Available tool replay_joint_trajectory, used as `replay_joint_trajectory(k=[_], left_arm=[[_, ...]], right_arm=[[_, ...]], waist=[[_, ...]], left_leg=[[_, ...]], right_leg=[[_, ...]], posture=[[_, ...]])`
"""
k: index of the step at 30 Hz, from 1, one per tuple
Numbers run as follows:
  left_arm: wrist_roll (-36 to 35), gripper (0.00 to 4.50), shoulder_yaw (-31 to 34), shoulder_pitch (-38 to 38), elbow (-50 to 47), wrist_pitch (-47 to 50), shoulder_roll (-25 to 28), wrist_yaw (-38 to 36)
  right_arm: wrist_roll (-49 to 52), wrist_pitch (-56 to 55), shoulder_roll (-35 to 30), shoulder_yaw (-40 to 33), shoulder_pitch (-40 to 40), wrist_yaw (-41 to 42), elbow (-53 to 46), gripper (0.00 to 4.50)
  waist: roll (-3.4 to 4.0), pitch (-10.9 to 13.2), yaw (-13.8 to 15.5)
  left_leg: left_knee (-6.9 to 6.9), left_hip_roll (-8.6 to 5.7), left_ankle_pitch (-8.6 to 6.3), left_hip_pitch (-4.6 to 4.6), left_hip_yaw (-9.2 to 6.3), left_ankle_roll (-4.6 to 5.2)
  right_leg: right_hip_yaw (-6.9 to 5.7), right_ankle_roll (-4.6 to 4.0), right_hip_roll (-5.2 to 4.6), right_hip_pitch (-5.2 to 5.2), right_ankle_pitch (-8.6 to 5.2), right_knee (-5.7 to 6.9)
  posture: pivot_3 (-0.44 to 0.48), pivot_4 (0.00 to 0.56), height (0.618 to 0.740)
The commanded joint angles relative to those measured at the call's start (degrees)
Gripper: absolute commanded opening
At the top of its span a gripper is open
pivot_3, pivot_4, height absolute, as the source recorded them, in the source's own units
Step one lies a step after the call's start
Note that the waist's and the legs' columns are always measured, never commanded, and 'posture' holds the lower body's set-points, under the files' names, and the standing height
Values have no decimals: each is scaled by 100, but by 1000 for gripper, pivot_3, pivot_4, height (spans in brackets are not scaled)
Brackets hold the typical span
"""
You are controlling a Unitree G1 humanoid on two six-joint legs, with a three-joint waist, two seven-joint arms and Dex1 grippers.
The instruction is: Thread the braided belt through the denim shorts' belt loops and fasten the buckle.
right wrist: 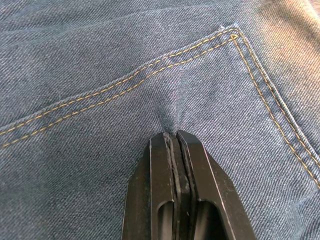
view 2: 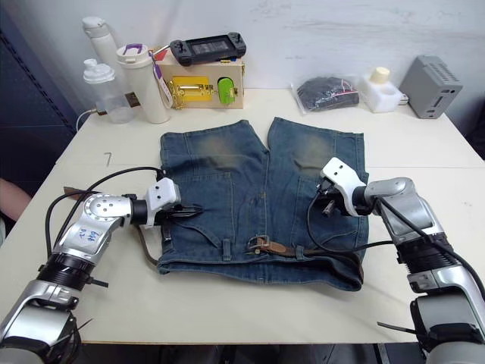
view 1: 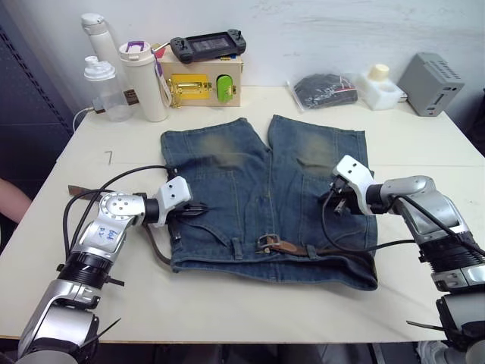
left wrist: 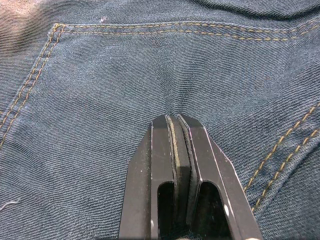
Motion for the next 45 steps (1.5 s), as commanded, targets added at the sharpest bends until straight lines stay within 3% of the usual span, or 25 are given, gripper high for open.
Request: replay_joint_trajectory(k=[1,12,17,18,21,27,28,33,38,41,45], left_arm=[[879,32,-337,-257,905,-444,-63,400],[1783,32,-623,-1600,3160,-1682,-658,1171],[1388,32,-291,-1550,2984,-1566,-781,936],[1315,4,-195,-1472,2784,-1526,-764,933],[953,1012,218,-1167,1801,-1117,-654,887],[107,3572,1308,-425,-907,585,-311,1167],[-105,3580,1565,-288,-1385,967,-257,1243],[-818,3580,2609,227,-3019,2789,-69,1839],[-945,3580,3782,1207,-3849,4359,143,2619],[-965,3580,4766,1469,-4435,5935,-474,3638],[-686,3580,5139,966,-4558,7553,-1016,4527]], right_arm=[[-391,-44,188,3,-87,-558,470,0],[-865,-634,712,-16,-609,-1321,1599,0],[-713,-635,819,-316,-717,-1472,1559,0],[-638,-590,820,-412,-681,-1451,1398,324],[-268,-270,775,-727,-489,-1217,631,1342],[839,875,740,-1679,-169,-979,-1244,4162],[1123,1123,754,-1855,-127,-921,-1594,4475],[2077,1625,802,-2256,213,-723,-2906,4475],[2842,1695,1006,-2425,569,-726,-3709,4475],[3021,1544,981,-2237,847,-656,-4005,4475],[3058,1409,923,-2023,1018,-658,-4053,4475]], waist=[[-2,-1,15],[-8,-6,49],[-8,-6,49],[-7,-5,42],[4,2,1],[39,42,-132],[40,48,-155],[42,51,-176],[47,54,-153],[45,56,-122],[24,69,33]], left_leg=[[3,0,0,2,0,0],[9,-27,5,2,-12,6],[11,-34,5,0,-19,6],[13,-36,5,-5,-22,6],[15,-39,5,-30,-30,7],[-16,-39,4,-69,-53,5],[-20,-38,4,-70,-54,4],[-40,-32,5,-49,-54,3],[-59,-32,8,-16,-55,2],[-60,-33,9,-16,-59,3],[-60,-40,30,-14,-74,8]], right_leg=[[0,0,0,3,0,0],[18,0,-3,1,0,16],[24,1,-4,-3,0,27],[25,1,-4,-5,0,29],[28,1,-3,-23,0,33],[32,2,-1,-68,1,34],[31,2,-1,-69,1,32],[25,2,1,-52,1,20],[27,2,4,-13,1,-15],[27,2,5,-8,1,-21],[26,2,12,21,1,-61]], posture=[[0,150,645],[0,150,645],[0,150,645],[0,150,645],[0,150,645],[0,150,645],[0,150,645],[0,150,645],[0,150,645],[0,150,645],[0,150,645]])
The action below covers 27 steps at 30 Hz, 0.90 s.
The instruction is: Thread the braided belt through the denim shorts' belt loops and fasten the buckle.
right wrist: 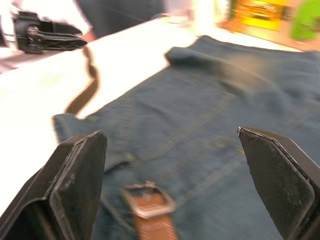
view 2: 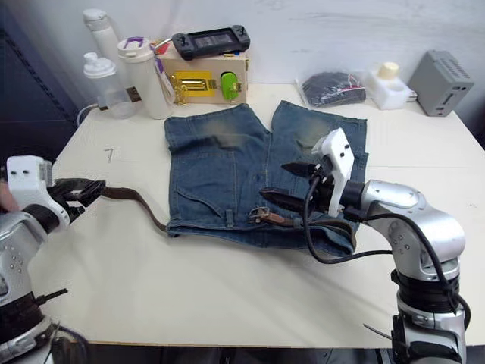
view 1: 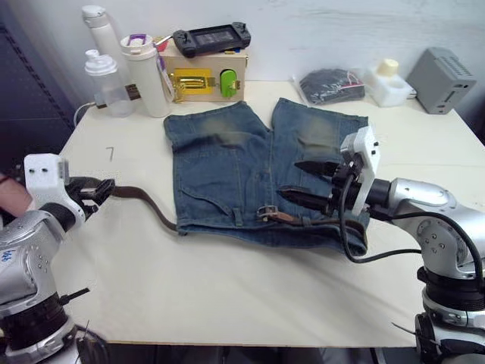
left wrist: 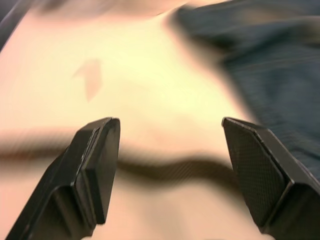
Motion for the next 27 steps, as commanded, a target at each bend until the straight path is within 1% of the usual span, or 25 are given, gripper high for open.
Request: replay_joint_trajectory(k=[1,4,6,12,17,19,23,26,27], left_arm=[[196,3580,263,-458,-268,1127,-169,655],[195,3580,264,-831,-212,1273,-443,868],[204,3580,400,-1144,-164,1401,-659,1011],[278,3580,361,-1533,310,1429,-805,1202],[355,3580,359,-1778,1318,851,-822,1433],[374,3580,138,-1757,1714,506,-749,1401],[324,3580,88,-1813,2474,-73,-794,1448],[349,3580,-142,-1723,2797,-431,-771,1405],[308,3043,-155,-1690,2829,-490,-776,1386]], right_arm=[[139,-218,-56,101,50,12,-229,4475],[87,-335,-75,251,119,14,-143,4475],[44,-413,-105,338,192,27,-109,4475],[82,-488,-52,414,310,-121,-197,4475],[169,-518,12,361,432,-268,-306,4475],[195,-548,17,337,480,-332,-329,4475],[253,-570,16,313,525,-449,-372,4475],[307,-570,-1,331,589,-486,-468,4475],[352,-555,-12,323,607,-480,-513,4500]], waist=[[-2,1,53],[-2,1,122],[-5,3,146],[-7,5,130],[-10,6,140],[-13,8,141],[-13,8,145],[-14,8,145],[-14,8,145]], left_leg=[[0,-7,8,1,-12,-2],[0,-14,13,4,-30,-4],[0,-14,13,6,-37,-4],[-14,-13,15,24,-51,-9],[-28,-11,18,34,-51,-14],[-28,-11,18,34,-52,-14],[-27,-13,18,37,-52,-14],[-28,-13,18,40,-51,-14],[-28,-13,18,40,-52,-14]], right_leg=[[1,0,2,12,0,-8],[2,1,7,36,0,-32],[0,1,10,44,0,-40],[-5,1,11,67,1,-52],[-6,1,9,71,1,-57],[-5,1,10,71,1,-58],[-5,1,9,76,1,-59],[-5,1,7,77,1,-58],[-5,1,7,77,1,-58]], posture=[[0,150,645],[0,150,645],[0,150,645],[0,150,645],[0,150,645],[0,150,645],[0,150,645],[0,150,645],[0,150,645]])
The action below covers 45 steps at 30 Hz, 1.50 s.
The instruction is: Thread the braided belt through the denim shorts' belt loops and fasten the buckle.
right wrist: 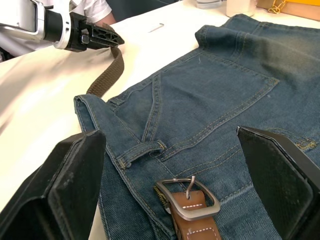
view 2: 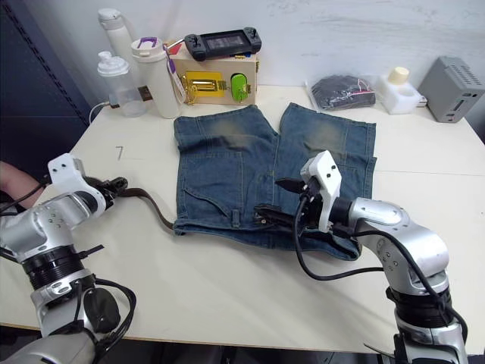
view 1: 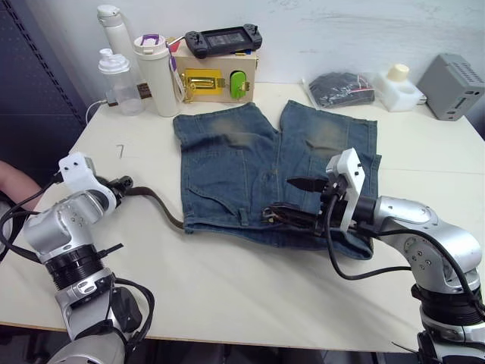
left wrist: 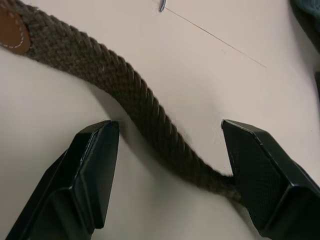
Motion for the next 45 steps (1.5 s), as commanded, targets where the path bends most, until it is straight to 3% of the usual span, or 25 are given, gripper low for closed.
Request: replay_joint_trajectory(k=[1,6,7,11,18,23,28,32,45], left_arm=[[-52,2738,-146,93,193,-242,38,-29],[-78,368,-227,228,252,-405,128,-52],[-51,65,-314,286,250,-489,185,-99],[-123,65,-730,473,-165,-1441,361,-620],[320,65,-2285,1304,-1865,-4082,1180,-2181],[1613,65,-3787,2110,-2470,-5907,2491,-3269],[1619,65,-4161,2038,-2540,-6301,2475,-3625],[1673,65,-4228,1928,-2447,-6415,2357,-3689],[1614,65,-4049,1674,-2466,-6194,1957,-3676]], right_arm=[[243,-91,-40,-129,27,10,-340,4500],[308,-185,-185,-80,25,196,-323,4500],[279,-218,-221,-43,12,241,-295,4500],[175,-360,-326,59,-28,349,-178,4500],[29,-545,-417,132,-93,332,-206,4500],[-1120,-1592,-718,649,-208,353,-154,4500],[-3009,-3555,-1121,1597,-489,468,31,4500],[-3713,-4483,-1066,1998,-530,491,86,4500],[-4058,-4420,-541,2289,-243,614,8,4500]], waist=[[0,0,0],[0,0,14],[0,0,14],[0,0,3],[-16,21,1],[25,47,-15],[50,88,-2],[48,89,-3],[34,101,-3]], left_leg=[[0,0,0,2,0,0],[0,-2,0,3,-1,0],[0,-3,0,3,-2,0],[-2,-2,1,5,-1,0],[-6,-1,0,-2,2,0],[-19,1,1,1,34,3],[-22,5,5,-4,58,13],[-23,5,5,-4,58,13],[-21,4,5,-4,54,13]], right_leg=[[1,0,0,2,0,0],[1,0,0,3,0,0],[1,0,0,4,0,0],[0,0,-1,3,0,0],[-3,0,-3,8,0,-35],[-2,0,-16,4,0,-47],[-2,0,-19,-13,0,-48],[-2,1,-19,-16,0,-44],[-1,1,-11,-23,0,-27]], posture=[[0,150,645],[0,150,645],[0,150,645],[0,150,645],[0,150,645],[0,150,645],[0,150,645],[0,150,645],[0,150,645]])
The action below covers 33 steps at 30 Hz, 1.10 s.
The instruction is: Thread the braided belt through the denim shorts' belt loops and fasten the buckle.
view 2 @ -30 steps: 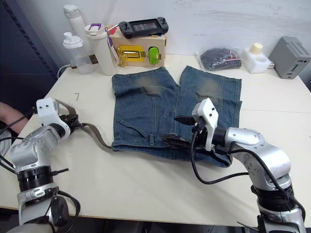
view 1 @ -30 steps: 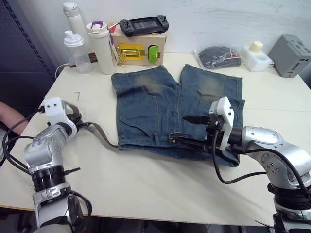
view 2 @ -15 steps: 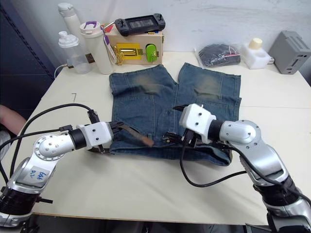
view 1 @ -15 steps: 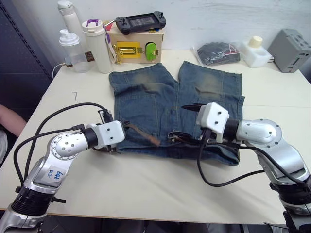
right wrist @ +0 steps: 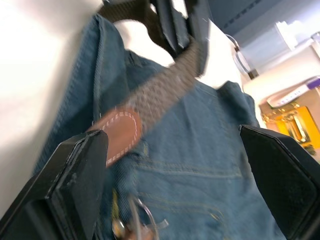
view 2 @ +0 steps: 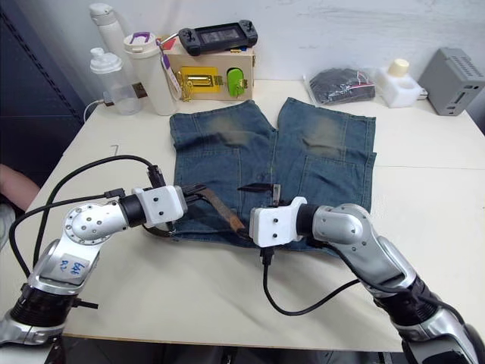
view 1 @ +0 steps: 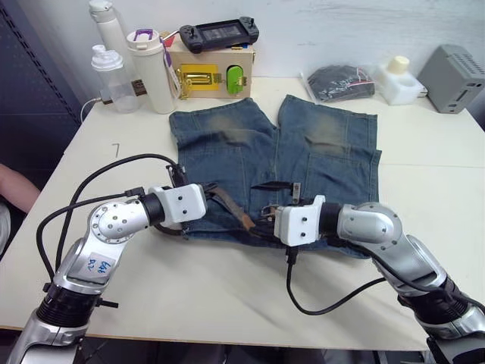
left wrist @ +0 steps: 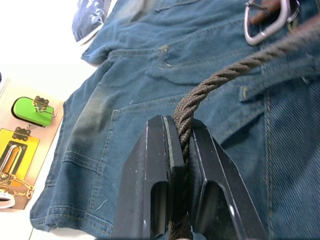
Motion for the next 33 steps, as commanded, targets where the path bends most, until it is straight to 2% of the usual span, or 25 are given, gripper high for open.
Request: replay_joint_trajectory(k=[1,11,23,25,27,33], left_arm=[[-53,65,201,-131,-178,50,-35,48],[284,65,253,-231,154,65,43,189],[-43,65,360,-336,-14,159,-142,75],[-62,0,340,-316,-57,169,-156,57],[-129,0,330,-288,-126,201,-187,23],[-97,0,305,-235,-221,273,-195,-21]], right_arm=[[-26,99,86,-121,1,-20,-206,4500],[100,428,96,-236,118,85,-433,4500],[17,658,327,-282,109,-174,-447,4500],[-9,703,378,-293,112,-219,-434,3960],[-50,732,412,-299,114,-253,-403,3230],[-72,734,504,-337,76,-366,-324,301]], waist=[[1,1,-1],[-1,2,-1],[-3,6,-5],[-3,6,-1],[-3,6,0],[-3,6,-6]], left_leg=[[0,0,0,0,0,0],[0,0,0,0,-1,0],[0,0,0,0,-4,-1],[0,0,0,0,-4,-1],[0,0,0,0,-4,-1],[0,0,0,0,-4,-1]], right_leg=[[0,0,0,0,0,0],[0,0,1,0,0,2],[-1,0,3,-1,0,3],[0,0,3,-1,0,3],[0,0,4,-1,0,3],[0,0,3,-1,0,4]], posture=[[0,150,645],[0,150,645],[0,150,645],[0,150,645],[0,150,645],[0,150,645]])
